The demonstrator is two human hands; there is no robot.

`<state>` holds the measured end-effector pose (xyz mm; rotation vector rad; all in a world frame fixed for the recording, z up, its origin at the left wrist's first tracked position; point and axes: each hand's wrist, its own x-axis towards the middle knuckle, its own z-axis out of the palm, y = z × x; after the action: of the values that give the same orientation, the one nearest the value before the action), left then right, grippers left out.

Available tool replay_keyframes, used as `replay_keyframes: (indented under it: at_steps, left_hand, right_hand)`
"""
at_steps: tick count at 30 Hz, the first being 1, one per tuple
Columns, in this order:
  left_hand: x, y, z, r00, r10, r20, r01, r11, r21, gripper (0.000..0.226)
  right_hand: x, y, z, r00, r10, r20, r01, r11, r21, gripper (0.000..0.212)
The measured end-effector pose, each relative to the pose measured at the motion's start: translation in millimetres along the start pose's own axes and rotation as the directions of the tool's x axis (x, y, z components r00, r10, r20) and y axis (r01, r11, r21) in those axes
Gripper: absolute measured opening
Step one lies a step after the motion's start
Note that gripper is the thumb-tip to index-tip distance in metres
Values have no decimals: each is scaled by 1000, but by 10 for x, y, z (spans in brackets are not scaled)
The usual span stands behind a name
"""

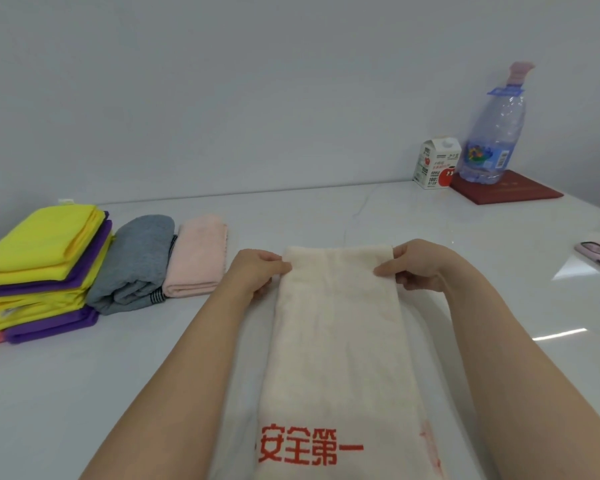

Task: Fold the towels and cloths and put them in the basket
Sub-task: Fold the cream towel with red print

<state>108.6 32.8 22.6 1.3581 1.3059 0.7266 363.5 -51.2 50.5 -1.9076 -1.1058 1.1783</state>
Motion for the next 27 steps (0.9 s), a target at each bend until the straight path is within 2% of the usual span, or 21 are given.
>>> replay_keyframes:
  at_steps: [2,3,5,8,10,12,14,18,21,23,26,27]
  left_hand:
    - [3,28,-12,993,78,-86,-75,997,36,10]
    - [4,47,-16,984,128,-123,-124,992,37,10]
    - [-19,87,-15,962,210,-172,-208,978,29,13]
    - [-98,147,5,955,234,-184,-249,967,-63,16]
    - [-126,182,2,971,183,-156,-207,966,-158,19]
    - [-158,228,-15,993,75,-95,-100,954,-284,19]
    - [-172,231,-44,999,11,-40,-22,953,-302,20]
    - [-177,142,-110,994,21,103,-25,999,30,10]
    - [-180,105,-124,988,43,151,-87,950,300,6]
    - [-183,88,-106,985,74,158,-138,886,443,8]
    - [-162,68,-87,981,127,145,-187,800,571,5]
    - [-154,65,-91,979,154,131,-202,770,605,7]
  right_hand:
    - [-22,-29,25,991,-83,-106,80,996,-35,15]
    - [-22,-42,62,974,-162,-157,162,987,-15,8]
    - [-13,-58,153,916,-298,-268,313,950,16,5]
    - [21,-45,232,841,-393,-372,434,901,28,12]
    - [38,-22,229,824,-426,-373,458,889,-1,17]
    - [29,0,202,840,-430,-331,460,888,15,20]
    - [5,26,154,872,-425,-245,441,897,16,20]
    - [-11,81,24,922,-375,-97,334,897,-291,18]
    - [-11,109,38,938,-342,-53,272,822,-501,17]
    - [-24,114,49,951,-308,5,259,792,-553,17]
    - [-66,93,-25,972,-216,93,228,774,-591,7]
    - [-64,93,-50,974,-198,108,223,779,-586,21]
